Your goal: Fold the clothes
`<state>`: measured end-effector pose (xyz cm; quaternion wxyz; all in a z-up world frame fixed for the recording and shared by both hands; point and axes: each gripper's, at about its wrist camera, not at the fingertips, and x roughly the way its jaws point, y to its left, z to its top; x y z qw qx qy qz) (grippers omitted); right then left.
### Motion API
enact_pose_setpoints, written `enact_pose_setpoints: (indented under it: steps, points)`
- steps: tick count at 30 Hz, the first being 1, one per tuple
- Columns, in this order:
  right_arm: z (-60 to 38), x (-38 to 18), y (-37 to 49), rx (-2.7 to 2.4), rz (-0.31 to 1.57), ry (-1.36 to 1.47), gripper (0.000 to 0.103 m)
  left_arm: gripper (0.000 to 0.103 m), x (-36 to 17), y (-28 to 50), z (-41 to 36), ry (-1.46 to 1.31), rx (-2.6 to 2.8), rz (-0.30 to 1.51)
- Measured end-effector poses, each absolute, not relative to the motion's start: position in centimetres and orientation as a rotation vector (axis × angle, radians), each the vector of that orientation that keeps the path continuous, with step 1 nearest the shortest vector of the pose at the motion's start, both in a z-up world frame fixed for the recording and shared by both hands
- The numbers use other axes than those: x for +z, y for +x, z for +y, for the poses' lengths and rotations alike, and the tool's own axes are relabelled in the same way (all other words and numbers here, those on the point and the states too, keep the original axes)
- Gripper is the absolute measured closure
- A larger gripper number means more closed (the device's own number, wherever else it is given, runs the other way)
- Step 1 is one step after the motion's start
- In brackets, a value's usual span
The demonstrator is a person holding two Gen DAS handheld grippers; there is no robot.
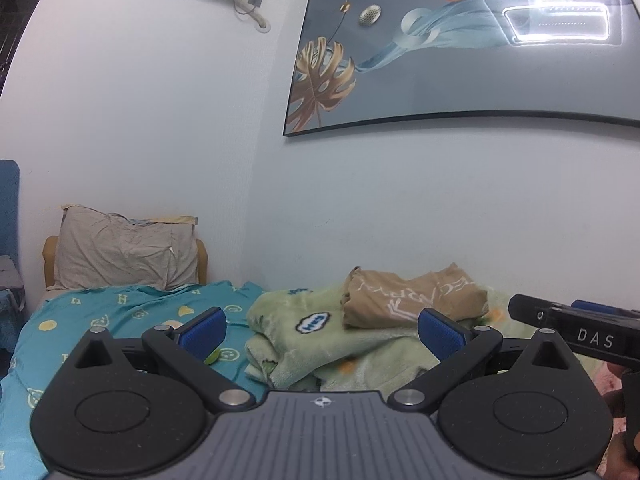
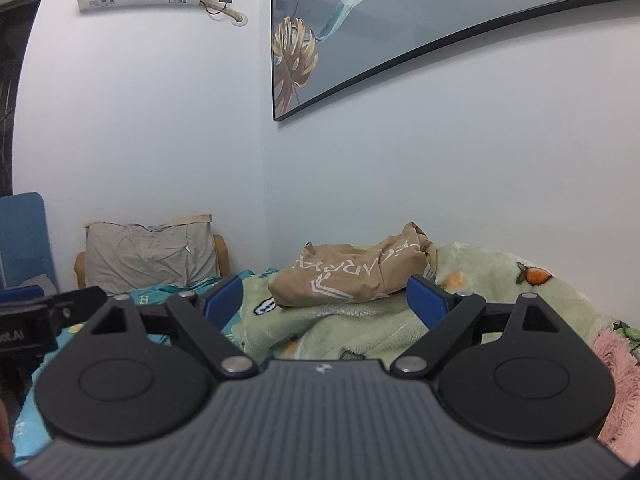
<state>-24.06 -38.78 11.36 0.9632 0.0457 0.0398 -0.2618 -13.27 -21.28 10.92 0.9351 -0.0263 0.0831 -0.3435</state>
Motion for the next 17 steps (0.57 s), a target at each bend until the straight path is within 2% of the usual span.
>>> enact_pose_setpoints:
  steps: [17]
  points:
    - [-36.7,10.0,-23.8,-0.555,0.11,0.066,0.013,0.0,9.5,-13.4,-21.2,-0.013,-0.697,0.167]
